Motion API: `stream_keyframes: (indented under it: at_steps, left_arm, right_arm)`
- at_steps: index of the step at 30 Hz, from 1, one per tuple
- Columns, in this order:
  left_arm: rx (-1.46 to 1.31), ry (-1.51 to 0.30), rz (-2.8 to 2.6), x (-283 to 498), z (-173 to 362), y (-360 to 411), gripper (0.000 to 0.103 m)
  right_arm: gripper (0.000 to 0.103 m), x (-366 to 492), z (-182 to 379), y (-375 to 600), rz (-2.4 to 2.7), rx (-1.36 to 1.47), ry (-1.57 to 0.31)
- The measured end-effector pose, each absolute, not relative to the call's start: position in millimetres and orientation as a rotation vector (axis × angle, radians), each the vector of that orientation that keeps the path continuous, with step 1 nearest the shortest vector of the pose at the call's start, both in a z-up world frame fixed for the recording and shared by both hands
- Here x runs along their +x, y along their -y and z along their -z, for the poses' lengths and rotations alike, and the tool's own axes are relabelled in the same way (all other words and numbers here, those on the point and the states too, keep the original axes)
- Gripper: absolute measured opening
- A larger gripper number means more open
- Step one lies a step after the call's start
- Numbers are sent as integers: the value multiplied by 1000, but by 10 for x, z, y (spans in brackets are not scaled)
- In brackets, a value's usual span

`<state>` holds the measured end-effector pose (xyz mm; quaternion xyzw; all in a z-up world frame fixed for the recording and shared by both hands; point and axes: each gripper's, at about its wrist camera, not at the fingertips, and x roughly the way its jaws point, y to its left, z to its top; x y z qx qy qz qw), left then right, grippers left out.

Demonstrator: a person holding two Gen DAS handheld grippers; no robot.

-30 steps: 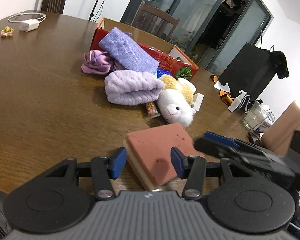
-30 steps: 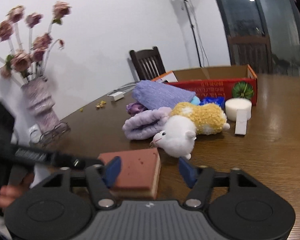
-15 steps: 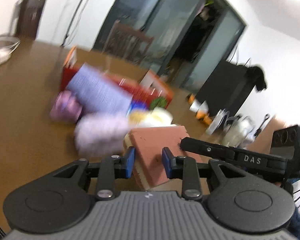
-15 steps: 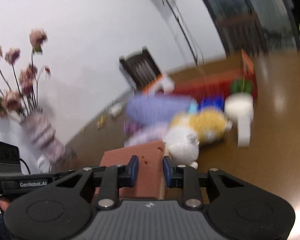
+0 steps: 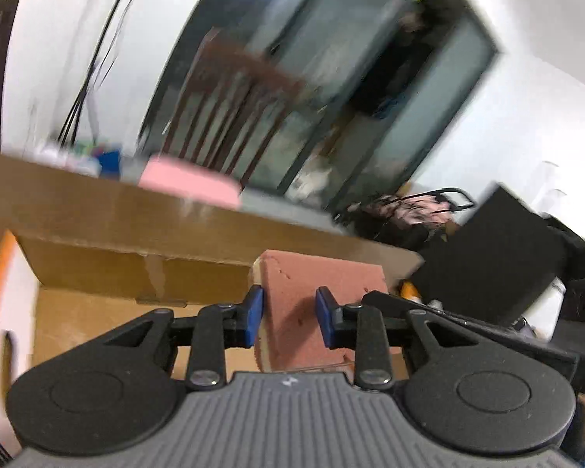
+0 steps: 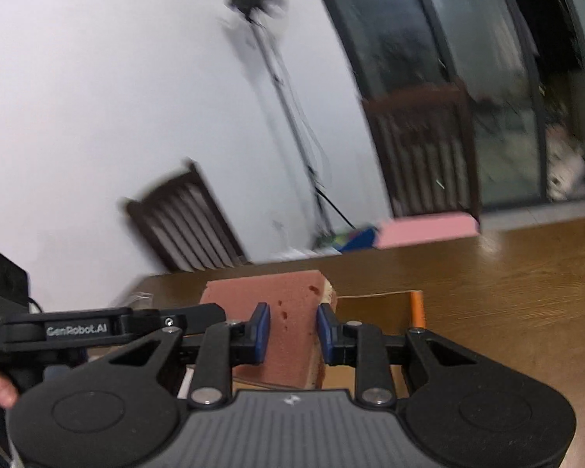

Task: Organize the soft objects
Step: 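Carry the sponge block into the cardboard box and open the right gripper, then move the right gripper back to the white plush alpaca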

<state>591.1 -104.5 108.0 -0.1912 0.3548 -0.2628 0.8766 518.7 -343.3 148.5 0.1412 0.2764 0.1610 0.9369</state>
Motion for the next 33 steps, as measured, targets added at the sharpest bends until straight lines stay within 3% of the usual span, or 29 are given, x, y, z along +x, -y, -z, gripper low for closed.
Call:
stream_keyframes:
  at_steps: [6,11,14,15,16,18,26,33]
  left_arm:
    - [-398,-937,454,6627,-449,1295,30]
    - [-318,-989,438,6705,-341,1415,37]
    - [-299,-955,404,6665,-413,1371,46]
    - [-298,-937,396,6637,-459,1324,50]
    - [-301,-918,398,6568,-539,1283,54]
    - [-293,-887,418,6383,-718,1223,58]
    - [-173,-756,395,5468,-1463,1025,64]
    - [-23,-517,271,4070,-1934,788,84]
  right_arm:
    - [26,6127,-866,3428,-208,237,-755]
    - [25,6191,-643,3219,-150,127,-774]
    - [31,6137,-673,3143,-104,85,-759]
    - [37,6121,-695,3154,-108,94,-756]
    - [46,6082,-728,3166,-111,108,-755]
    - [52,5948,-858,3213,-126,139,-733]
    - [54,5139,-1580,3311,-148,107,-623]
    - [69,3921,-2088,3343,-197,77,-482]
